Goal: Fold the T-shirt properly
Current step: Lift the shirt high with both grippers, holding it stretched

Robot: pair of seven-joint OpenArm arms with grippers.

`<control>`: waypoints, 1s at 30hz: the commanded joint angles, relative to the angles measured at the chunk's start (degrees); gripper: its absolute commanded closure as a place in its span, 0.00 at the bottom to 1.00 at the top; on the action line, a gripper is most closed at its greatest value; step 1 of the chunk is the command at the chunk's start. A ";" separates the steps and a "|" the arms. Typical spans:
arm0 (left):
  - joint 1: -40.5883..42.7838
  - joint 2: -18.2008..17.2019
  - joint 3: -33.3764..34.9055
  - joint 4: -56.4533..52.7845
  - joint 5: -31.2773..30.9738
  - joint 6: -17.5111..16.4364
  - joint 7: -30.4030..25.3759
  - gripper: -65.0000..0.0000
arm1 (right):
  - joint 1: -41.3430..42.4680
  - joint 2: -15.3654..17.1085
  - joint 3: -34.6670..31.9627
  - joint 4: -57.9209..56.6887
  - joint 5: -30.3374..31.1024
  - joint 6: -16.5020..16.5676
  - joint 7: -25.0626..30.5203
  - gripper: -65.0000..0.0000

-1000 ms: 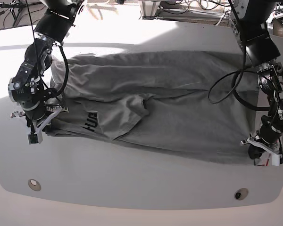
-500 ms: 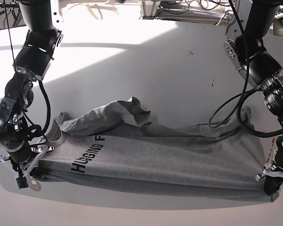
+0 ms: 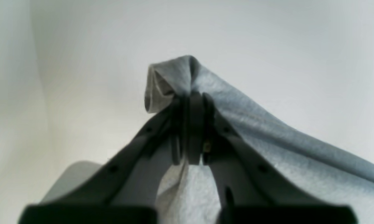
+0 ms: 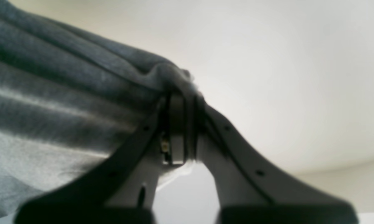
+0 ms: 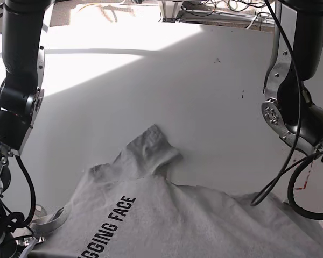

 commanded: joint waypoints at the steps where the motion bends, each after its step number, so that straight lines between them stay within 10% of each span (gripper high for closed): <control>1: -5.23 -0.28 0.08 -0.62 1.54 0.38 -2.29 1.00 | 8.89 1.30 -1.94 -3.46 -1.51 -0.50 0.67 0.98; 16: -11.47 -0.45 0.17 -2.37 1.54 0.29 -0.71 1.00 | 32.19 2.53 -13.19 -16.03 -1.59 0.03 1.02 0.97; 30: -4.62 -0.10 2.36 -1.85 0.93 0.02 -0.97 1.00 | 27.35 6.31 -13.37 -14.00 -1.51 2.67 0.75 0.98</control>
